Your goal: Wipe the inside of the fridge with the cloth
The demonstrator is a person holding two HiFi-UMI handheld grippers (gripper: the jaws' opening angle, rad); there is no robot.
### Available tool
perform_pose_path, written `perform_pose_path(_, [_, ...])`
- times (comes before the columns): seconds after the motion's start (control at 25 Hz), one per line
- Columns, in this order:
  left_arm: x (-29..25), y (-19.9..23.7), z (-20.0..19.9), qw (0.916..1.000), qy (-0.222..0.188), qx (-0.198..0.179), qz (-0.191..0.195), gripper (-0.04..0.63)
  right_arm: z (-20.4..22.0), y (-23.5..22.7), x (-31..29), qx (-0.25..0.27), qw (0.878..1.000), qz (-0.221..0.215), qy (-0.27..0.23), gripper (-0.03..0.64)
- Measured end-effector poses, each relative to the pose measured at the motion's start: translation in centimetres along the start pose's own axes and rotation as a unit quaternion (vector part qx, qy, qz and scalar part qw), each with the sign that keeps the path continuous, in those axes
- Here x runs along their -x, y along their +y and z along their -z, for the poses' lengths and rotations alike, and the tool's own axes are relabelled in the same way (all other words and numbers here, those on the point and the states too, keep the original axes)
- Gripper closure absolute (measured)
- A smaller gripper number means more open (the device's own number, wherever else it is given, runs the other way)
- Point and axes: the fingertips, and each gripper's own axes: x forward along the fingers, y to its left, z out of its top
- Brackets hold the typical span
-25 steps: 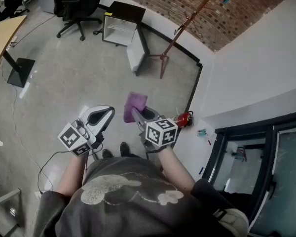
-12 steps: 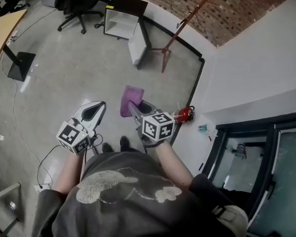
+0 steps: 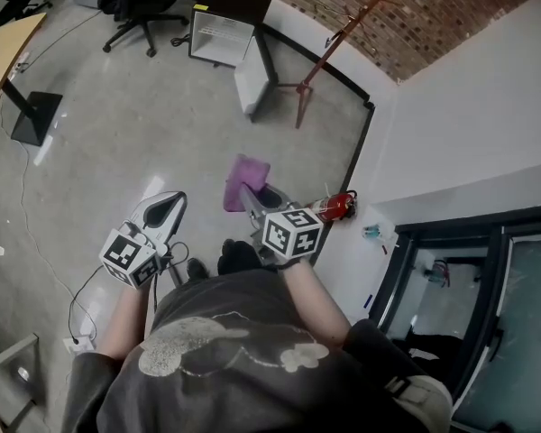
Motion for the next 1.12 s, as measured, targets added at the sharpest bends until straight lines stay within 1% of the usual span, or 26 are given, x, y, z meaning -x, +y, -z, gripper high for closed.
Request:
perform_pose_path(0.12, [-0.2, 0.9, 0.4, 1.0000, 0.001, 0.006, -0.007, 0.578, 0.2, -0.9, -0.7, -0.004, 1.000, 0.002, 0.005, 0.543])
perform_pose_path(0.32, [-2.3, 3.7, -0.8, 0.9981, -0.023, -0.023, -0.053, 0.578, -0.6, -3.6, -3.3, -0.014, 1.000, -0.009, 0.013, 0.543])
perform_pose_path(0.48, [-5.8, 6.3, -2.0, 0.9972, -0.018, -0.017, -0.070, 0.578, -3.1, -6.5, -6.7, -0.017, 0.999, -0.025, 0.014, 0.543])
perform_pose_path(0.56, [-8.0, 7.6, -2.6, 0.9968, -0.014, -0.020, -0.076, 0.578, -4.8, -8.1, -8.7, -0.017, 0.999, -0.034, 0.017, 0.543])
perform_pose_path(0.76, [-13.4, 11.5, -5.4, 0.9947, -0.005, -0.020, -0.101, 0.578, -9.3, -11.4, -13.3, -0.008, 0.998, -0.062, 0.025, 0.543])
perform_pose_path(0.96, [-18.4, 14.0, -6.1, 0.9942, -0.007, -0.020, -0.105, 0.578, -12.1, -15.4, -15.8, -0.003, 0.997, -0.073, 0.037, 0.543])
perform_pose_path(1.04, [-20.2, 14.6, -6.2, 0.9938, -0.004, -0.012, -0.110, 0.578, -12.7, -17.1, -16.4, 0.008, 0.996, -0.070, 0.047, 0.543])
perform_pose_path(1.12, [-21.5, 15.0, -6.4, 0.9932, -0.002, -0.012, -0.116, 0.578, -13.1, -18.2, -17.0, 0.032, 0.995, -0.073, 0.059, 0.543])
